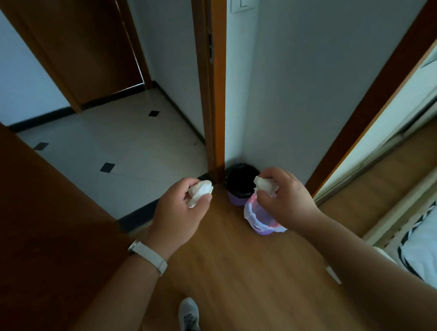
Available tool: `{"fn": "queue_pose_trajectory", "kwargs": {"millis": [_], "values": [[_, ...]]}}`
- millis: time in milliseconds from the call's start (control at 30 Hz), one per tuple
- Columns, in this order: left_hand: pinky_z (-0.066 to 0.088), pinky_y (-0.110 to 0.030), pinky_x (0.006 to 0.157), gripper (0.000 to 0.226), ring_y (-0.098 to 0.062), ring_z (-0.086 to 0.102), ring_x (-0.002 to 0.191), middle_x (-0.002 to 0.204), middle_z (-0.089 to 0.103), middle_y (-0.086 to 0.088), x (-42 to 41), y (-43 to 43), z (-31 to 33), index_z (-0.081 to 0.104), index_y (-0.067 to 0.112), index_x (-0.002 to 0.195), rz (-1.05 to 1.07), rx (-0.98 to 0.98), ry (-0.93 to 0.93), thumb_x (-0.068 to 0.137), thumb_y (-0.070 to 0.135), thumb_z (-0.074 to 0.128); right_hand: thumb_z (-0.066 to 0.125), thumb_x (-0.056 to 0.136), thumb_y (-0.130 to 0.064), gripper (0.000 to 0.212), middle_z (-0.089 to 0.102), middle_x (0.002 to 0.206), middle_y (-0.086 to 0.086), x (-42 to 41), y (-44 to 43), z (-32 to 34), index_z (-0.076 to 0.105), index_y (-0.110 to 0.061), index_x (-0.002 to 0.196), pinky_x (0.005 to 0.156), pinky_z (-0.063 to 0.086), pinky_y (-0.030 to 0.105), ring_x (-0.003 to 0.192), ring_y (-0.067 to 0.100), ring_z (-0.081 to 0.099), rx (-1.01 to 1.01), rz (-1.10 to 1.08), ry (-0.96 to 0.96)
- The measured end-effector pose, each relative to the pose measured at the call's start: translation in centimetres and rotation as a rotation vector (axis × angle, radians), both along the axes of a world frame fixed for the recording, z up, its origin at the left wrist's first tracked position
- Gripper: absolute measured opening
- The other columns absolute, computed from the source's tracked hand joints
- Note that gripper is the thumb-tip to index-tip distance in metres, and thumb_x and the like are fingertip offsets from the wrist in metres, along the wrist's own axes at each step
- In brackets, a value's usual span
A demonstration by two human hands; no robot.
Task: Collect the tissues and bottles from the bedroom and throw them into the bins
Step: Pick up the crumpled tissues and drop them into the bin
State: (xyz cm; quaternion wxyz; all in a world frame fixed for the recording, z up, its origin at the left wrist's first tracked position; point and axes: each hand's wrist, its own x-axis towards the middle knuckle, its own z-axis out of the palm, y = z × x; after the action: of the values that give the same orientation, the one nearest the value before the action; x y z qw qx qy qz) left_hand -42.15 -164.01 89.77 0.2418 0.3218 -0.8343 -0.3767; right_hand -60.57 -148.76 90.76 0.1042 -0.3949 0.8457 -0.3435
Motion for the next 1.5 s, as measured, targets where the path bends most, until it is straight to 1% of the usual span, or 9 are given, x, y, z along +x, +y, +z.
{"fn": "queue_pose_trajectory", "kwargs": {"millis": [167,400,633,800,900,1067,1367,1433,1500], "values": [[0.047,-0.012,0.062,0.022,-0.002,0.062,0.079,0.089,0.065,0.011,-1.2,-9.0,0.5,0.063,0.021,0.106,-0.069,-0.040,0.058,0.086,0.027,0.069,0.063,0.084,-0.025,0.025,0.055,0.103,-0.009,-0.2,-6.5,0.1,0.057,-0.030,0.107,0.070,0.040,0.023,0.089,0.014,0.054,0.038,-0.083,0.018],[0.044,-0.009,0.060,0.019,0.000,0.061,0.079,0.087,0.065,0.012,-4.1,-15.9,-0.6,0.063,0.021,0.103,-0.187,-0.008,0.077,0.085,0.025,0.069,0.063,0.084,-0.024,0.027,0.058,0.108,-0.007,-0.7,-10.7,-1.5,0.058,-0.027,0.110,0.074,0.043,0.025,0.091,0.012,0.053,0.085,-0.218,0.005],[0.044,-0.008,0.063,0.021,0.000,0.062,0.082,0.088,0.064,0.015,-10.1,-20.1,-3.4,0.064,0.020,0.103,-0.242,0.016,0.026,0.084,0.022,0.072,0.063,0.083,-0.024,0.029,0.059,0.109,-0.006,-5.8,-14.7,-3.9,0.059,-0.026,0.111,0.072,0.049,0.029,0.091,0.015,0.056,0.102,-0.244,-0.005],[0.049,-0.018,0.063,0.020,-0.002,0.061,0.080,0.090,0.064,0.014,-16.4,-23.7,-4.3,0.062,0.025,0.104,-0.232,-0.005,-0.062,0.085,0.026,0.070,0.062,0.085,-0.024,0.027,0.056,0.108,-0.010,-12.0,-18.6,-6.3,0.056,-0.031,0.111,0.072,0.041,0.020,0.087,0.006,0.053,0.071,-0.228,-0.077],[0.053,-0.023,0.064,0.020,-0.002,0.061,0.080,0.089,0.064,0.015,-20.7,-25.2,-4.3,0.059,0.031,0.102,-0.250,-0.007,-0.124,0.086,0.027,0.069,0.064,0.084,-0.022,0.030,0.059,0.111,-0.005,-16.1,-20.5,-7.3,0.058,-0.025,0.114,0.076,0.043,0.026,0.092,0.013,0.055,0.076,-0.222,-0.112],[0.056,-0.029,0.065,0.021,-0.004,0.063,0.082,0.091,0.064,0.016,-28.5,-26.8,-6.3,0.059,0.032,0.102,-0.325,-0.023,-0.177,0.085,0.028,0.070,0.063,0.085,-0.023,0.032,0.059,0.113,-0.004,-23.1,-21.7,-9.7,0.057,-0.024,0.116,0.076,0.040,0.024,0.093,0.014,0.054,0.105,-0.228,-0.138],[0.049,-0.015,0.063,0.021,-0.001,0.061,0.082,0.089,0.062,0.017,-37.5,-27.0,-11.3,0.060,0.029,0.103,-0.448,-0.007,-0.263,0.085,0.026,0.070,0.063,0.083,-0.022,0.031,0.055,0.106,-0.005,-30.1,-22.2,-13.5,0.057,-0.023,0.114,0.073,0.043,0.027,0.089,0.016,0.055,0.162,-0.263,-0.208],[0.050,-0.018,0.064,0.022,-0.003,0.060,0.080,0.089,0.063,0.014,-39.1,-27.3,-13.0,0.062,0.024,0.104,-0.454,-0.003,-0.282,0.084,0.022,0.071,0.063,0.085,-0.023,0.030,0.056,0.108,-0.002,-31.0,-22.4,-14.9,0.057,-0.022,0.115,0.075,0.046,0.030,0.091,0.019,0.056,0.186,-0.262,-0.227],[0.051,-0.022,0.066,0.023,-0.005,0.060,0.081,0.091,0.064,0.010,-40.4,-27.7,-15.0,0.063,0.020,0.105,-0.456,0.008,-0.298,0.084,0.019,0.071,0.062,0.086,-0.024,0.032,0.056,0.112,-0.001,-31.8,-22.9,-16.5,0.057,-0.021,0.118,0.074,0.043,0.027,0.093,0.020,0.057,0.211,-0.270,-0.254]]}}
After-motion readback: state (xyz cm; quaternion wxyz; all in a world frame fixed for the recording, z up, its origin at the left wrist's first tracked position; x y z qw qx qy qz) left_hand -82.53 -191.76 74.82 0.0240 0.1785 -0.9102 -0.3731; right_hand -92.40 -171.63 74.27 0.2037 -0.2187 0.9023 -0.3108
